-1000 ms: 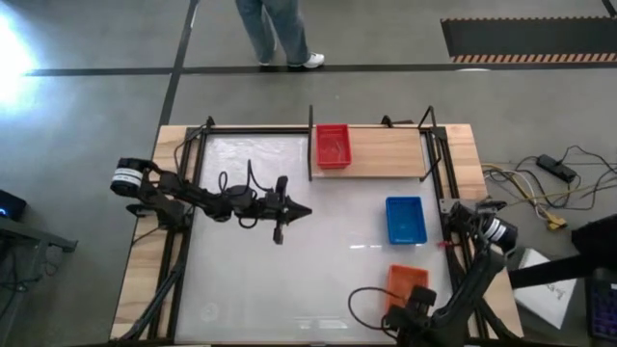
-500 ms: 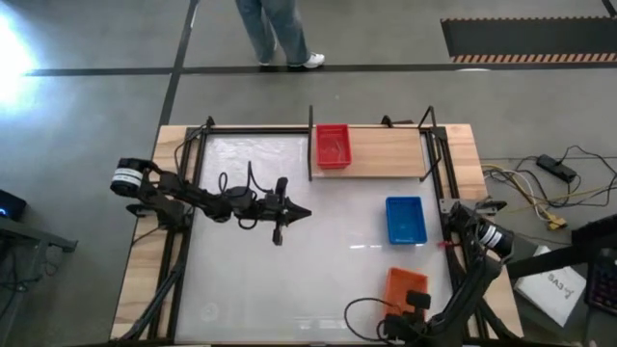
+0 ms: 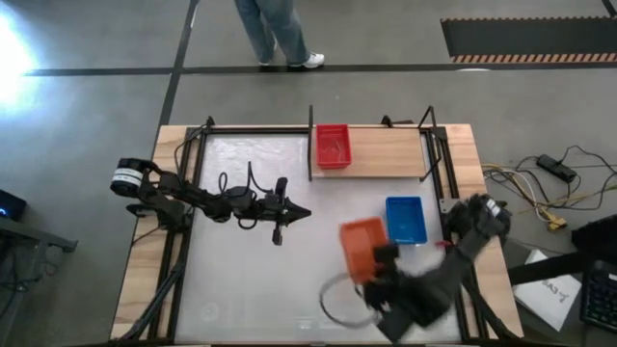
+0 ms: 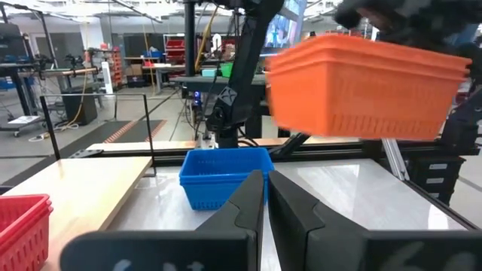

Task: Stack baskets on shelf by color
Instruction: Put the stacked orange baskets on the shelf

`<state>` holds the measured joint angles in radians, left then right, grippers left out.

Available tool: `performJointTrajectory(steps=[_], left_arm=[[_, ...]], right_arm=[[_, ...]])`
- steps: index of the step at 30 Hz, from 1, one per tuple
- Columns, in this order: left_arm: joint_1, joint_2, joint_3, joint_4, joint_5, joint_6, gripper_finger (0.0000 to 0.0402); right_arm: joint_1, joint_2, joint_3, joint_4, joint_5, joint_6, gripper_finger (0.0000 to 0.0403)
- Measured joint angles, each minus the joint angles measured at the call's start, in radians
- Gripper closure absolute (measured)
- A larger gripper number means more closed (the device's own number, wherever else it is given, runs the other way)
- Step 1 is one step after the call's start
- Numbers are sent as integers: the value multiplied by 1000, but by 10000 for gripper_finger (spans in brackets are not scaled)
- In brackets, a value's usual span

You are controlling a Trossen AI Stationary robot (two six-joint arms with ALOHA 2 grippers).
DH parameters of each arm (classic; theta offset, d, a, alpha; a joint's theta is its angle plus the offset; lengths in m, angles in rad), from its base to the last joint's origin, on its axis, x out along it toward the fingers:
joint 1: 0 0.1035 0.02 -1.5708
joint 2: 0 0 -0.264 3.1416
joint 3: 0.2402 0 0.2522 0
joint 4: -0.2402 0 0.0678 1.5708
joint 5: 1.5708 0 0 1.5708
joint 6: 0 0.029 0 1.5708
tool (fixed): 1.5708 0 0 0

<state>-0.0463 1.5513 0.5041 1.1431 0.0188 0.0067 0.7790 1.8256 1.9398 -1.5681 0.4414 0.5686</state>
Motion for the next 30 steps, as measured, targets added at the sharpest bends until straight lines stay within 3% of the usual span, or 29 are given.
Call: performJointTrajectory(steps=[4, 8, 13, 18, 24, 30], left_arm=[[-1, 0, -3, -1, 0, 0, 398], [-4, 0, -3, -2, 0, 0, 398], [-10, 0, -4, -9, 1, 0, 398], [-10, 0, -4, -9, 1, 0, 398], [-10, 0, -5, -8, 0, 0, 398], [-10, 0, -5, -8, 0, 0, 398]], right_arm=[[-162, -101, -115, 32, -22, -221, 393], [-302, -236, -295, 70, -44, -323, 394], [-457, -428, -568, 262, -84, -468, 394], [-690, -550, -785, 421, -157, -637, 394], [-958, -594, -914, 593, -235, -883, 394], [-1171, -530, -951, 687, -289, -1067, 394]])
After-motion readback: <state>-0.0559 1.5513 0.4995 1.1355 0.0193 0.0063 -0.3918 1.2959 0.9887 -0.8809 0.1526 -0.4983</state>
